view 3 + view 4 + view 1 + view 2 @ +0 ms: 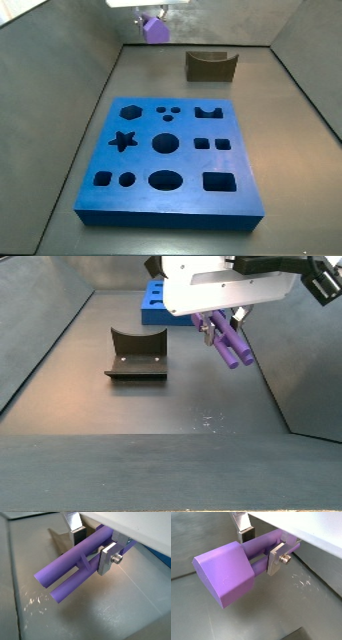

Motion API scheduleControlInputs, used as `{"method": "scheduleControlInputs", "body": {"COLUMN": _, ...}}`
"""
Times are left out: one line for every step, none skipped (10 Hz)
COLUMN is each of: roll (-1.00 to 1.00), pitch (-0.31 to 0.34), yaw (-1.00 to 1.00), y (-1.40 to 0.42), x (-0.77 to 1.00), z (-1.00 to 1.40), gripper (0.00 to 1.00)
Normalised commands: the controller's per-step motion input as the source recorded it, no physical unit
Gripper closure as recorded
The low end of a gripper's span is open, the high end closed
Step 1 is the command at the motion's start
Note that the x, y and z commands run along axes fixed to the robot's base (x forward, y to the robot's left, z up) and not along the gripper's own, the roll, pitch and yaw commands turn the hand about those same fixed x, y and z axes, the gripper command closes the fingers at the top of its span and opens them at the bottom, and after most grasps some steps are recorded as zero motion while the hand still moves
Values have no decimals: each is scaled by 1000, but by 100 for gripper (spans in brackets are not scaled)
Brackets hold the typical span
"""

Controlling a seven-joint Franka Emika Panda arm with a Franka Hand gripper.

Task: Pick up the 3 prong object. Move up. Rotate the 3 prong object. Place the 3 prong object on the fixture. Regrasp the 3 prong object. Move to above the board. Insert the 3 prong object.
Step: Rotate the 3 prong object.

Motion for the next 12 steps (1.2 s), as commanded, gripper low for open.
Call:
{"method": "scheduleControlInputs", "body": {"roll": -5, "pitch": -7, "yaw": -1000, "y": 9, "x": -3, "z": 8, "gripper": 100}}
{"method": "scheduleControlInputs", "body": {"roll": -6, "pitch": -8, "yaw": -1000, "y": 9, "x": -3, "z": 8, "gripper": 100}}
{"method": "scheduleControlInputs", "body": {"roll": -6, "pitch": -8, "yaw": -632, "y": 9, "x": -3, "z": 8, "gripper": 100}}
{"method": "scheduleControlInputs", "body": {"roll": -6, "pitch": -8, "yaw": -494, "y": 9, "x": -3, "z": 8, "gripper": 100}}
{"method": "scheduleControlInputs", "body": {"roll": -6, "pitch": -8, "yaw": -253, "y": 9, "x": -3, "z": 8, "gripper": 100}}
{"method": "scheduleControlInputs", "body": {"roll": 0, "pitch": 0, "yaw": 0, "y": 0, "x": 0, "z": -1000, "gripper": 100}}
{"method": "scheduleControlInputs", "body": {"roll": 2, "pitch": -12, "yaw": 57, "y": 3, "x": 13, "z": -1000, "gripper": 100}}
{"method": "scheduleControlInputs", "body": {"roll": 1, "pitch": -22, "yaw": 56, "y": 3, "x": 27, "z": -1000, "gripper": 100}}
{"method": "scheduleControlInputs", "body": {"roll": -7, "pitch": -19, "yaw": 45, "y": -1, "x": 31, "z": -1000, "gripper": 100}}
{"method": "scheduleControlInputs", "body": {"roll": -12, "pitch": -18, "yaw": 37, "y": 0, "x": 39, "z": -1000, "gripper": 100}}
{"method": "scheduleControlInputs", "body": {"roll": -19, "pitch": -18, "yaw": 31, "y": 0, "x": 46, "z": -870, "gripper": 100}}
{"method": "scheduleControlInputs", "body": {"roll": -23, "pitch": -18, "yaw": 29, "y": 0, "x": 48, "z": -766, "gripper": 100}}
